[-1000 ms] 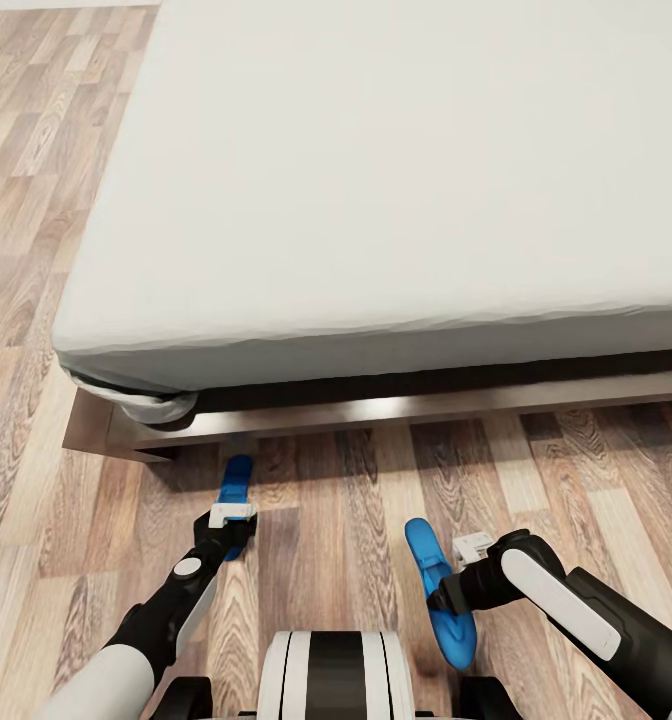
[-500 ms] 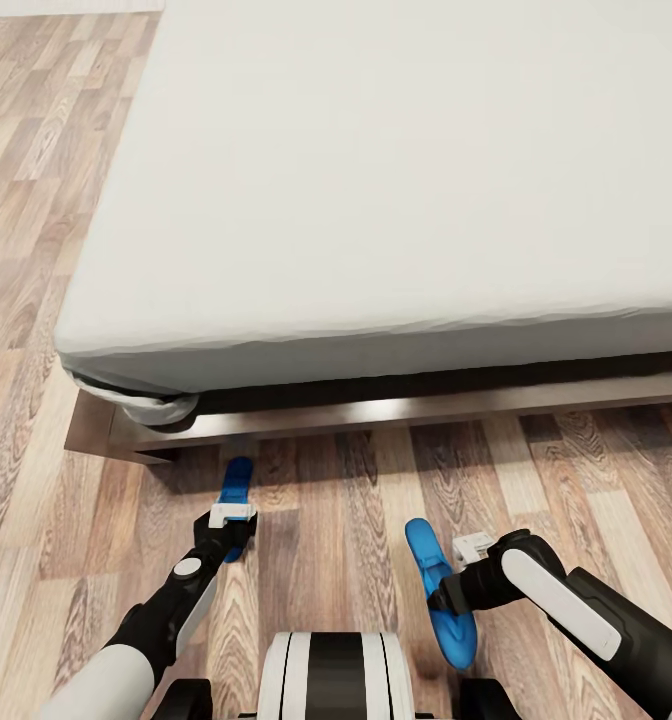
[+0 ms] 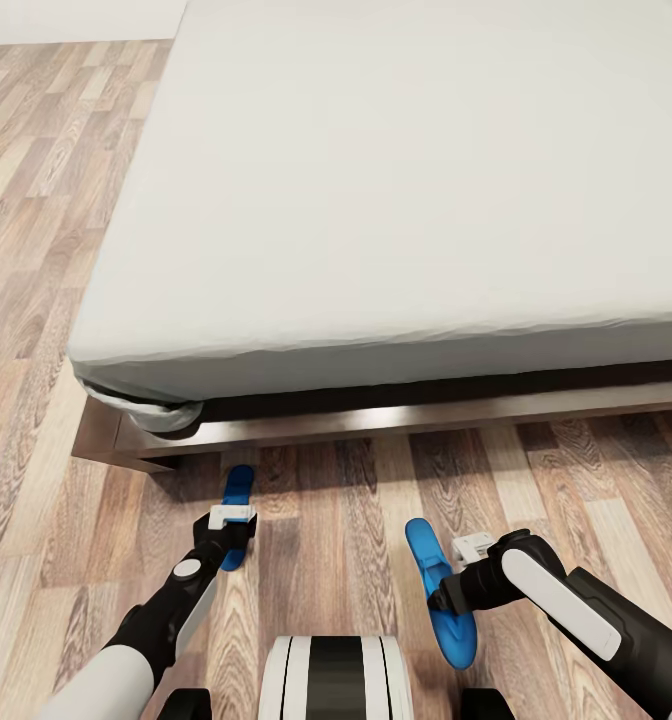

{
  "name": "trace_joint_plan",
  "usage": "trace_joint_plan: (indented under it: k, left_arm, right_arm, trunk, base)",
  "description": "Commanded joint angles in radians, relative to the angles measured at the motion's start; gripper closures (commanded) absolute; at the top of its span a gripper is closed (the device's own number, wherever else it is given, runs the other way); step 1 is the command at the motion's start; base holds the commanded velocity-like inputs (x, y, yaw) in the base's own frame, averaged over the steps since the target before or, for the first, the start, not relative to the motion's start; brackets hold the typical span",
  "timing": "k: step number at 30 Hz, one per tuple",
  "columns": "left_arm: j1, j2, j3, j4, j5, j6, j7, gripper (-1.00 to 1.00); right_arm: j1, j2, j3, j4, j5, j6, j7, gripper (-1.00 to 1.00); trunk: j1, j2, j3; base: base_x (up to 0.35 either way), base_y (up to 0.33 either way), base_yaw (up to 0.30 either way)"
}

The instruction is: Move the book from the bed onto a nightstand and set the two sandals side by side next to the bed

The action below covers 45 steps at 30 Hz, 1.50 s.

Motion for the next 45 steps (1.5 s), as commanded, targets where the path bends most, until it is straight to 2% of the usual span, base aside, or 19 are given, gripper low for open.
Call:
trace_joint_plan:
  k: [1,3,7,16,22,25,27,31,34,45]
  left_arm:
    - [0.000,0.001,-0.007,0.001,0.006,-0.003,0.007,-1.00]
    - [0.000,0.001,-0.007,0.001,0.006,-0.003,0.007,-1.00]
    - [0.001,0.001,-0.007,0.003,0.006,-0.003,0.007,-1.00]
    - [0.001,0.001,-0.006,0.003,0.005,-0.003,0.007,-1.00]
    - [0.001,0.001,-0.006,0.003,0.005,-0.003,0.007,-1.00]
    - [0.001,0.001,-0.005,0.003,0.005,-0.003,0.007,-1.00]
    - [0.001,0.001,-0.005,0.003,0.006,-0.003,0.007,-1.00]
    - [0.001,-0.001,-0.005,0.003,0.005,-0.003,0.007,-1.00]
    - [0.001,-0.001,-0.006,0.001,0.005,-0.002,0.008,-1.00]
    - [0.003,-0.002,-0.008,-0.008,0.006,-0.001,0.019,-1.00]
  right_arm:
    - [-0.001,-0.001,0.002,-0.001,-0.011,0.000,-0.012,1.00]
    - [-0.001,-0.001,0.002,-0.001,-0.011,0.000,-0.012,1.00]
    - [-0.001,0.000,0.002,-0.001,-0.011,0.000,-0.012,1.00]
    - [-0.001,-0.002,0.001,0.005,-0.011,-0.002,-0.020,1.00]
    - [-0.001,0.003,0.001,0.006,-0.014,-0.006,-0.120,1.00]
    - [-0.001,0.006,0.000,0.006,-0.017,-0.006,-0.153,1.00]
    - [-0.001,0.006,0.000,0.006,-0.018,-0.006,-0.159,1.00]
    - [-0.001,0.007,-0.001,0.005,-0.019,-0.006,-0.166,1.00]
    - [-0.001,0.008,-0.001,0.005,-0.020,-0.007,-0.168,1.00]
    - [-0.001,0.011,-0.002,0.005,-0.020,-0.010,-0.167,1.00]
  trunk:
    - [0.000,0.000,-0.001]
    - [0.000,0.000,-0.001]
    - [-0.002,0.001,0.015]
    - [-0.002,0.001,0.015]
    - [-0.004,0.002,0.034]
    - [-0.004,0.002,0.034]
    - [-0.004,0.002,0.034]
    - [-0.006,0.003,0.050]
    - [-0.006,0.003,0.050]
    - [-0.010,0.005,0.085]
  base:
    - [0.000,0.000,0.000]
    - [0.000,0.000,0.000]
    - [0.000,0.000,0.000]
    - [0.000,0.000,0.000]
    - [0.000,0.000,0.000]
    - [0.000,0.000,0.000]
    - [0.000,0.000,0.000]
    - [0.000,0.000,0.000]
    - [0.000,0.000,0.000]
    - [0.000,0.000,0.000]
